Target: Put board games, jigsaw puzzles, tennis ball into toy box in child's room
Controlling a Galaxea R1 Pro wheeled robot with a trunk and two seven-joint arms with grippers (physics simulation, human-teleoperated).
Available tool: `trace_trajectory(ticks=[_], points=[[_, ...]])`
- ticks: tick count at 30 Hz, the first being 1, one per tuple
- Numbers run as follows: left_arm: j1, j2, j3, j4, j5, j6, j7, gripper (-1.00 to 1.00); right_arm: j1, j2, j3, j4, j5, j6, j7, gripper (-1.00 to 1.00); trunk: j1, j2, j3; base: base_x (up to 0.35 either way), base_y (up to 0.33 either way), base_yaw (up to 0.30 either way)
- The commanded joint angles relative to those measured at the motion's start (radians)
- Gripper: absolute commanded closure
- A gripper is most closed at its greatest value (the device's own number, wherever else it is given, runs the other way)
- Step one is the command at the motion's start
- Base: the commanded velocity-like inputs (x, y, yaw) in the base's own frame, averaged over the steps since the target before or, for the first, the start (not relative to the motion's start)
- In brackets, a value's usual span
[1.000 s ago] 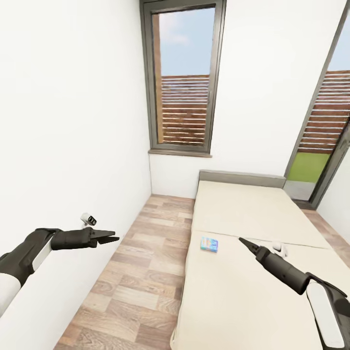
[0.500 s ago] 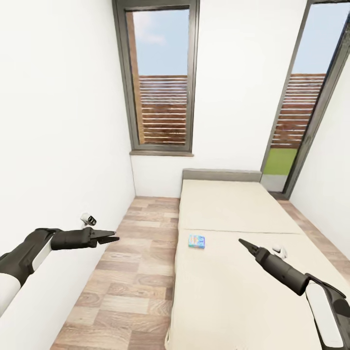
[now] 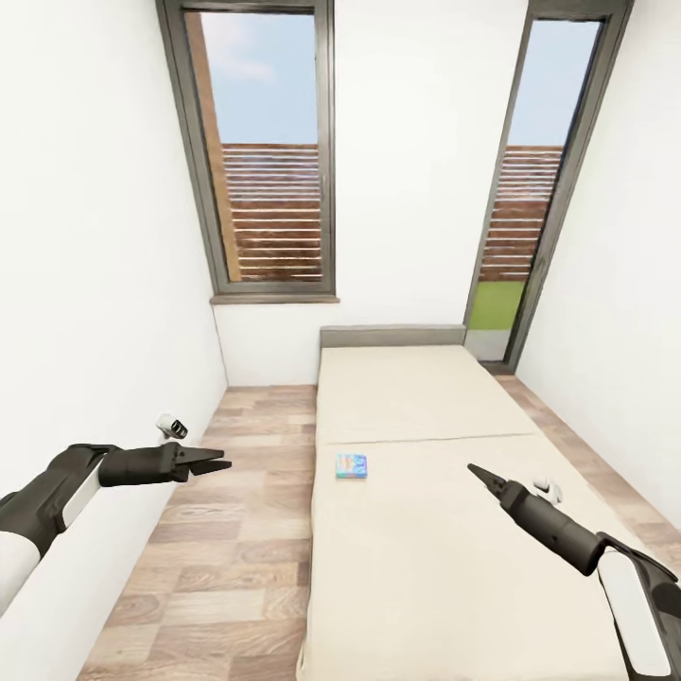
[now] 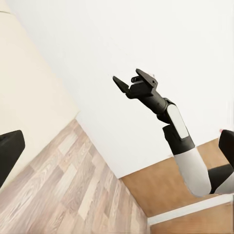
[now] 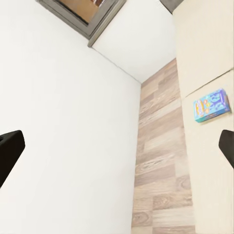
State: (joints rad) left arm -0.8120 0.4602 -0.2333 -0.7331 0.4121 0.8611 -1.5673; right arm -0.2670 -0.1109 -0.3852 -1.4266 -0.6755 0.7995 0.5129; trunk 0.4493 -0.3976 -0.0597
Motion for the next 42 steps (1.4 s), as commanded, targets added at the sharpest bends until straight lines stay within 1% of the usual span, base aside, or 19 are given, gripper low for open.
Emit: trace_trajectory(ticks=[1,9,17,42], points=[[-0.001,0.002,-0.005,0.000,0.004,0.010,-0.004,-1.00,-0.001,0.000,-0.002,0.000,-0.001,0.007,0.002,-1.00,0.001,-0.002,-0.003,0.000,0.000,-0.273],[-0.001,0.002,-0.005,0.000,0.004,0.011,-0.004,-1.00,-0.003,-0.001,-0.004,0.018,-0.001,0.007,0.002,-1.00,0.001,-0.002,-0.006,0.059,0.022,-0.273],[-0.001,0.002,-0.006,0.000,0.004,0.011,-0.004,-1.00,-0.003,0.000,-0.022,0.024,-0.001,0.007,0.002,-1.00,0.001,-0.002,-0.009,0.201,0.089,-0.273],[-0.001,0.001,-0.005,0.000,0.005,0.010,-0.004,-1.00,-0.006,0.000,-0.023,0.040,-0.001,0.006,0.002,-1.00,0.001,-0.002,-0.021,0.069,0.011,-0.273]])
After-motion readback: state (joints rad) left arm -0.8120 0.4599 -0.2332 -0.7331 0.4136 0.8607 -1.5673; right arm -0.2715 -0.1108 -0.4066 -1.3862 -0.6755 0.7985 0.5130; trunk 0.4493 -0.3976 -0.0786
